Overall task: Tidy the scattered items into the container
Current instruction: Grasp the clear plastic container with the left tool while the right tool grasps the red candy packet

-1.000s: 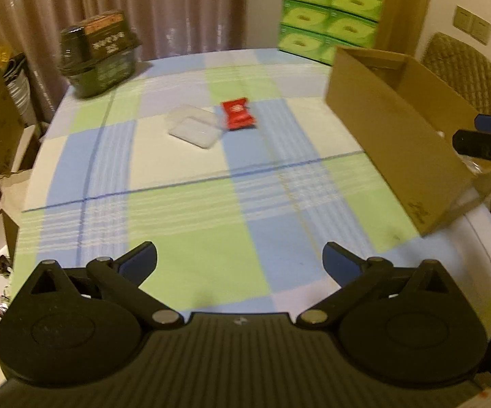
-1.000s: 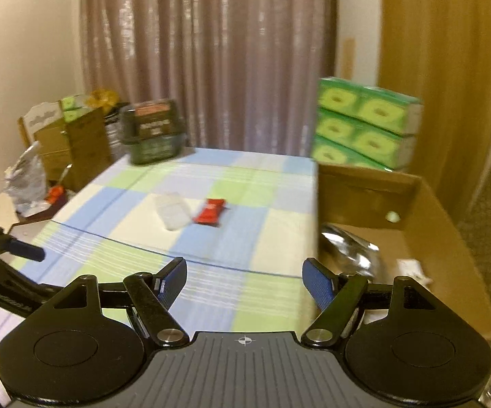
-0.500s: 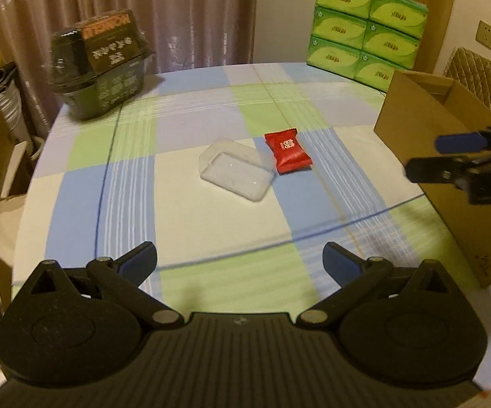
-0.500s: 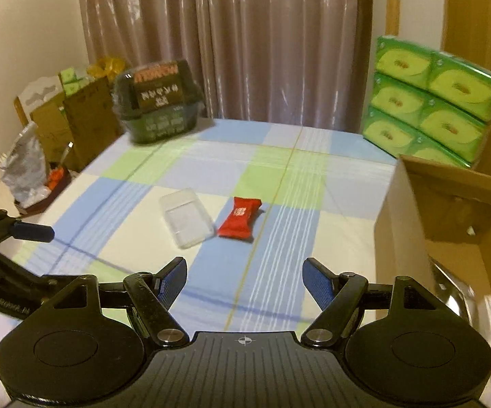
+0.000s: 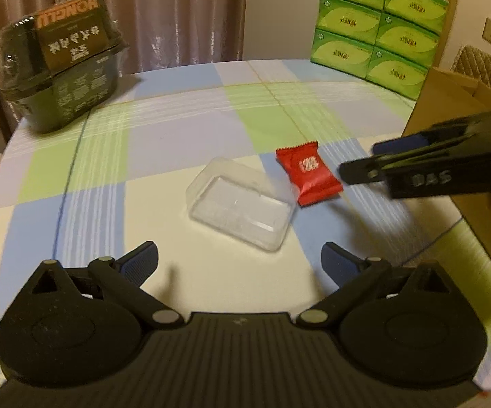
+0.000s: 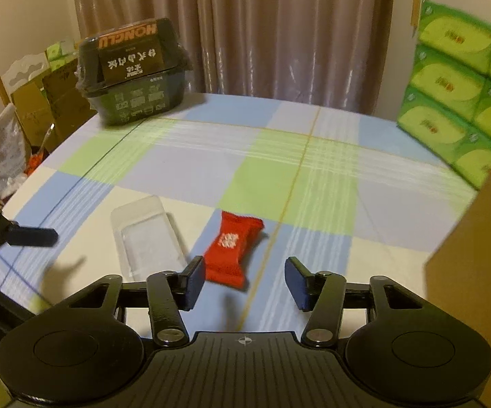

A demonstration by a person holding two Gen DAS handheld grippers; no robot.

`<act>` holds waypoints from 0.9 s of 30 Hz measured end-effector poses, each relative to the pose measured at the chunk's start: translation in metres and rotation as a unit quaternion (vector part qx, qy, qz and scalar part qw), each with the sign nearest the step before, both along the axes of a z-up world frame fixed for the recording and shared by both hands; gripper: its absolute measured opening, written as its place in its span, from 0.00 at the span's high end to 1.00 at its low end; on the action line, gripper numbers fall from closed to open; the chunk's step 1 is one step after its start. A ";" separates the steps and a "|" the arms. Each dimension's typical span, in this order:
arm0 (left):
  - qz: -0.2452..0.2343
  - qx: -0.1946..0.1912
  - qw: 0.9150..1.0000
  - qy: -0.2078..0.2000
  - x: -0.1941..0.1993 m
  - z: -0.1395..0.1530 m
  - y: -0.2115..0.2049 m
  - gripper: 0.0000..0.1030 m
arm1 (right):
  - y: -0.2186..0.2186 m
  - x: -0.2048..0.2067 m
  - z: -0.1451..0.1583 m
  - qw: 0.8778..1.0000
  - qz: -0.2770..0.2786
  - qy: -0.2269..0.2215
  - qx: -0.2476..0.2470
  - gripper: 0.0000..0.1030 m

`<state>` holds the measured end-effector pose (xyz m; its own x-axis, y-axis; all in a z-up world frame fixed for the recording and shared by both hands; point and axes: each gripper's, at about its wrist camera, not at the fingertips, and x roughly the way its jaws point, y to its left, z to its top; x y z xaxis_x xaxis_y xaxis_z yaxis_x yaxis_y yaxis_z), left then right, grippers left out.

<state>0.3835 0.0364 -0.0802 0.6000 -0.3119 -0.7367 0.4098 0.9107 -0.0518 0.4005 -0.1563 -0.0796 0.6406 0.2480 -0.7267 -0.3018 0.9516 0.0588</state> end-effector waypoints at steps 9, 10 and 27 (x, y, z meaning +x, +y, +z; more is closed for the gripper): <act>-0.007 0.018 1.000 -0.010 0.025 -0.012 -0.006 0.15 | 0.006 0.025 -0.021 1.000 0.020 0.017 0.000 0.53; -0.006 0.023 1.000 -0.012 0.026 -0.013 -0.005 0.15 | 0.007 0.026 -0.023 0.999 0.026 0.019 -0.001 0.53; 0.005 0.028 0.999 -0.031 0.052 -0.013 -0.015 0.14 | 0.006 0.034 -0.036 0.999 0.038 0.012 0.000 0.64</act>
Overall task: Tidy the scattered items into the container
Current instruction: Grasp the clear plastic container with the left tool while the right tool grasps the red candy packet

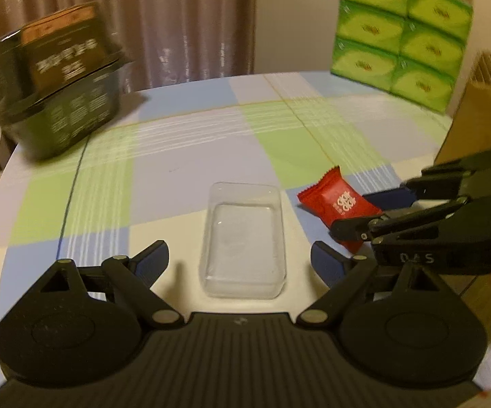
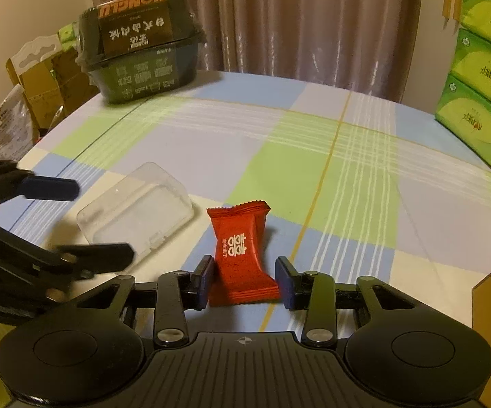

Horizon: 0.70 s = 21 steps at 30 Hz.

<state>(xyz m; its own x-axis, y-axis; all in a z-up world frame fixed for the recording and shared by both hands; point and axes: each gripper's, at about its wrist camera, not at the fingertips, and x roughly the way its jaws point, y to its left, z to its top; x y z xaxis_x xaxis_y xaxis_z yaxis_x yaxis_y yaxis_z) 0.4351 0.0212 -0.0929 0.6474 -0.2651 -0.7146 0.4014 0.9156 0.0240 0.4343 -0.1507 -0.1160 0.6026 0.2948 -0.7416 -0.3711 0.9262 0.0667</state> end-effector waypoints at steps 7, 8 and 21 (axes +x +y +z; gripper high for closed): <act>-0.014 0.029 0.999 0.007 0.012 -0.013 -0.009 0.48 | -0.005 0.000 -0.001 1.000 0.004 -0.010 0.003 0.68; -0.016 0.034 0.999 0.006 0.011 -0.014 -0.010 0.49 | -0.005 0.000 -0.001 1.000 0.004 -0.011 0.002 0.68; -0.026 0.045 0.999 -0.010 0.017 -0.014 -0.008 0.36 | 0.000 0.013 -0.008 0.999 0.009 -0.030 -0.015 0.51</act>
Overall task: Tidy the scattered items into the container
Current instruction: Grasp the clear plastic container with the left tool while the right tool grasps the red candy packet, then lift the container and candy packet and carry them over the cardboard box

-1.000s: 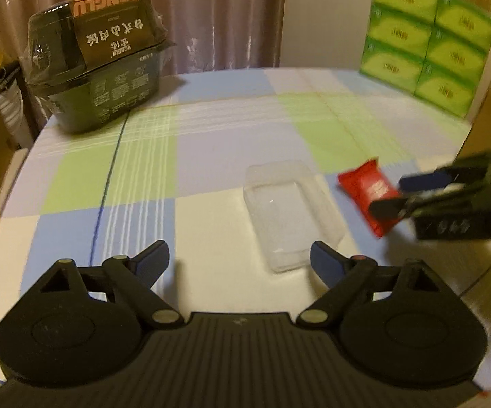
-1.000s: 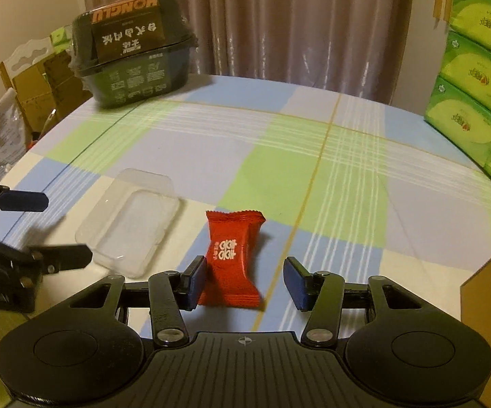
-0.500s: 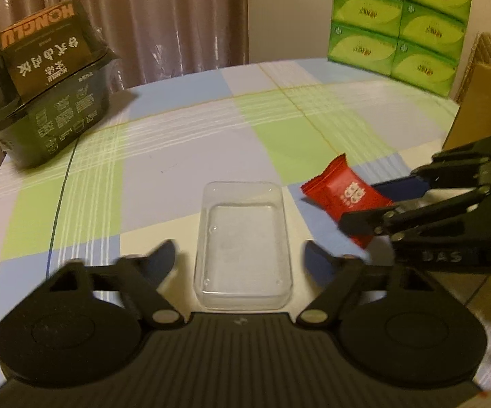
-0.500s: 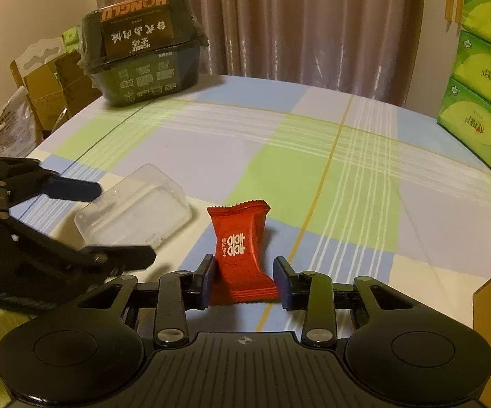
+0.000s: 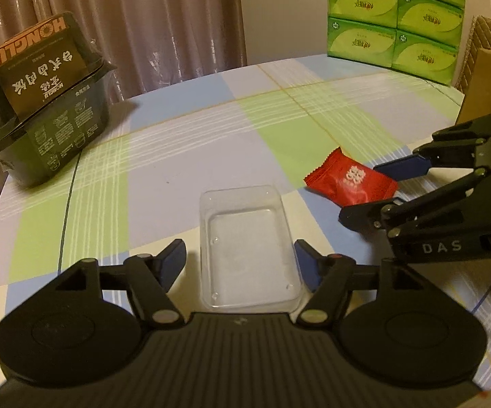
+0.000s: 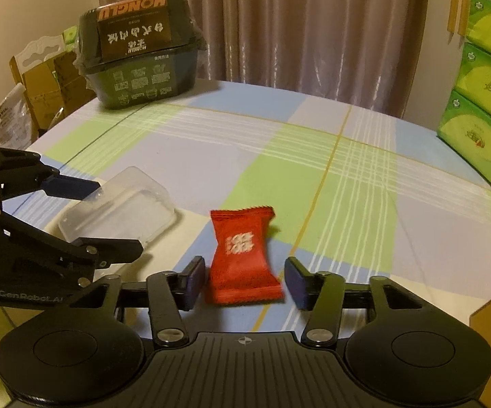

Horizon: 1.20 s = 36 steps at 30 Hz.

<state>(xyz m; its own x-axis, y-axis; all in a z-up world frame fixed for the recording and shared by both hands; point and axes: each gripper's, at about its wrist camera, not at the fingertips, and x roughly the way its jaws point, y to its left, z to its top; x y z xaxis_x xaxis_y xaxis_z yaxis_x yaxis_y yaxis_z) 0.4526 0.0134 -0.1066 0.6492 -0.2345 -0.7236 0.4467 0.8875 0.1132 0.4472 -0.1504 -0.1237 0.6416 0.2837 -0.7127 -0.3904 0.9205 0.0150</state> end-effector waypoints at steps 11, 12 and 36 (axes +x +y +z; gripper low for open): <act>0.010 0.000 1.000 0.013 -0.013 0.000 0.004 0.50 | 0.007 -0.009 0.005 1.000 -0.001 0.000 -0.025 0.75; 0.011 0.001 1.000 0.013 -0.018 0.001 0.005 0.50 | 0.005 -0.013 0.007 1.000 -0.004 0.002 -0.024 0.75; 0.010 -0.015 0.999 0.031 -0.256 0.038 -0.002 0.50 | -0.038 -0.261 0.048 0.997 -0.062 0.036 0.015 0.76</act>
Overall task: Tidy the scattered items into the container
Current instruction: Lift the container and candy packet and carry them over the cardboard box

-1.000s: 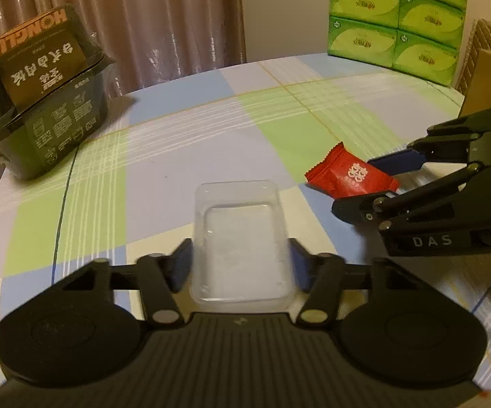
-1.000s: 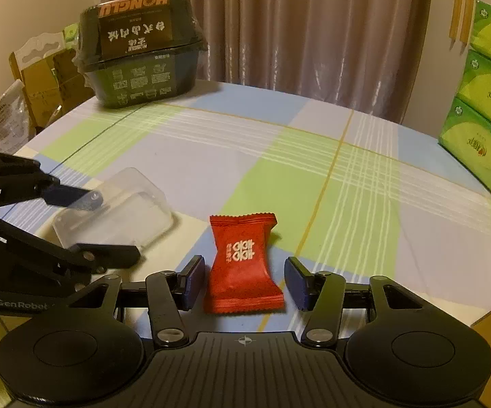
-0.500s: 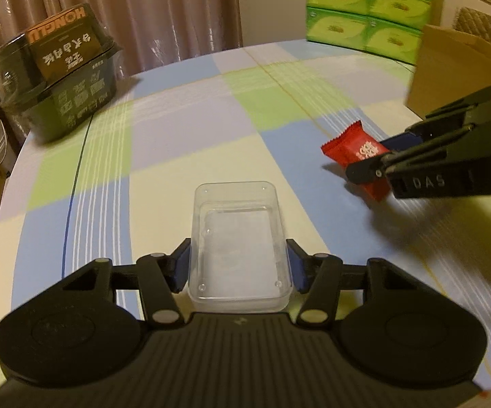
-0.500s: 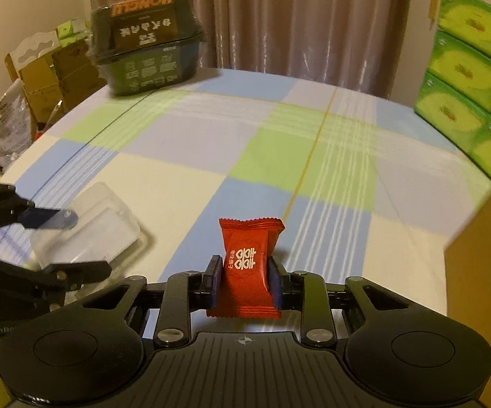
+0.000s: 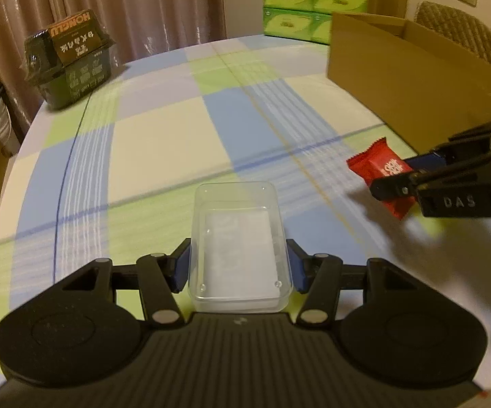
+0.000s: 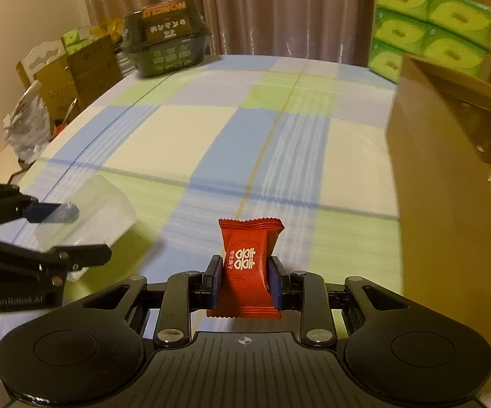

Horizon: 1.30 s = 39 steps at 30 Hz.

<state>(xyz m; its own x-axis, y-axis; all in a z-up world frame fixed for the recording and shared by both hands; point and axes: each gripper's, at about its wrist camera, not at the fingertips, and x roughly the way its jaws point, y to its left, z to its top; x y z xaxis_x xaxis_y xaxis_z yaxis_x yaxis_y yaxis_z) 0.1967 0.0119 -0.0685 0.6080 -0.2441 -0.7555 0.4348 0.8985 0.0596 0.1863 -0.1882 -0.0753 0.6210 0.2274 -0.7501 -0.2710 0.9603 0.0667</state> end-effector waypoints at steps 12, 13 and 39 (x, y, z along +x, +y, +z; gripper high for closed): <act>-0.031 0.010 0.999 0.030 -0.087 -0.005 -0.036 0.50 | -0.030 -0.099 -0.009 1.000 -0.018 0.019 -0.012 0.76; -0.031 0.013 0.999 0.033 -0.090 -0.008 -0.038 0.50 | -0.031 -0.103 -0.013 1.000 -0.017 0.023 -0.012 0.76; -0.011 0.014 0.998 0.057 -0.095 -0.028 -0.040 0.50 | -0.035 -0.128 -0.036 0.999 0.001 -0.008 -0.035 0.73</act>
<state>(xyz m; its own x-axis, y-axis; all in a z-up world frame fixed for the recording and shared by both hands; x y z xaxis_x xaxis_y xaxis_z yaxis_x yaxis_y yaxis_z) 0.1016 -0.0282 -0.0962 0.5130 -0.2342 -0.8258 0.4596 0.8875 0.0338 0.0582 -0.2233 -0.1115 0.6329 0.1758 -0.7540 -0.2740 0.9617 -0.0058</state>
